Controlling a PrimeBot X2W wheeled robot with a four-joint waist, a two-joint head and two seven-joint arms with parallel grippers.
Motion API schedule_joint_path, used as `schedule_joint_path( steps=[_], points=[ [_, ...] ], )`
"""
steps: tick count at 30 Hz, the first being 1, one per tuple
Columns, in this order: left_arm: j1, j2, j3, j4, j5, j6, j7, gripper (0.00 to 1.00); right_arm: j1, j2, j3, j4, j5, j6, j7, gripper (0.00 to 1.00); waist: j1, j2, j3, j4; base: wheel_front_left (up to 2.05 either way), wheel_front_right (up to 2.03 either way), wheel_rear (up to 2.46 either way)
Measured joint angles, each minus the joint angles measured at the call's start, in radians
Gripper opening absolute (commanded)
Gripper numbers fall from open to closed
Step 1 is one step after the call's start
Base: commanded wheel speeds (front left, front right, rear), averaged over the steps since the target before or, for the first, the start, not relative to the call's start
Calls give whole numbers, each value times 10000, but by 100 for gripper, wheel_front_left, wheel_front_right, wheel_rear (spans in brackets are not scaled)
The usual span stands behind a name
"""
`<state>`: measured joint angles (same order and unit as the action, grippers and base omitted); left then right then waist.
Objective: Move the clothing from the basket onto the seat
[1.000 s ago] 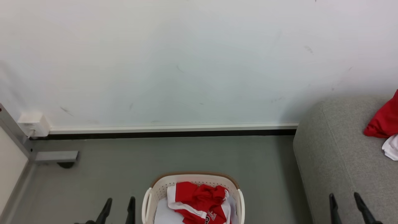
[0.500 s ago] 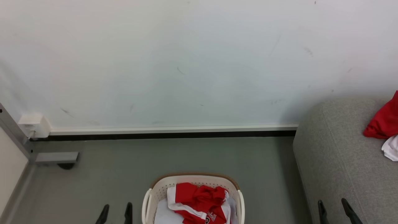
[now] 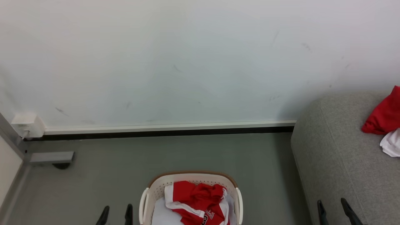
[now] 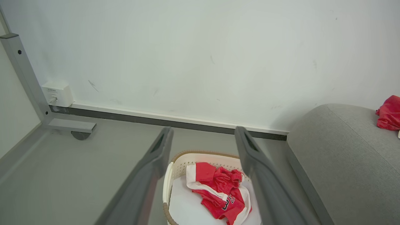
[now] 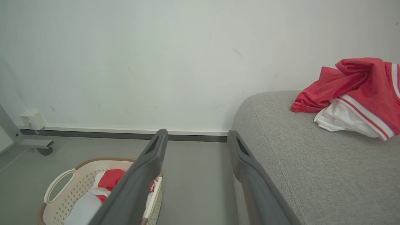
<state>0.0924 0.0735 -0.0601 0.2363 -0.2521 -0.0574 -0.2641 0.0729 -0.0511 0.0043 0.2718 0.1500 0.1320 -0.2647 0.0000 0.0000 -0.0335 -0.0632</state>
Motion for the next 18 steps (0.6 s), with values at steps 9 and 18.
schedule_joint_path(
  steps=[9, 18],
  points=[
    [-549, -36, -107, 276, 242, -163, 0, 100, -297, 4, 221, -217, 12, 0, 0, 100, 0, 0, 322, -584, 0, 0, 0],
    [-2795, 374, -589, 932, 671, -303, 826, 100, -1252, -2, 119, -1212, 6, 0, 0, 100, 2, 0, 1595, -1301, 0, 0, 0]
  ],
)
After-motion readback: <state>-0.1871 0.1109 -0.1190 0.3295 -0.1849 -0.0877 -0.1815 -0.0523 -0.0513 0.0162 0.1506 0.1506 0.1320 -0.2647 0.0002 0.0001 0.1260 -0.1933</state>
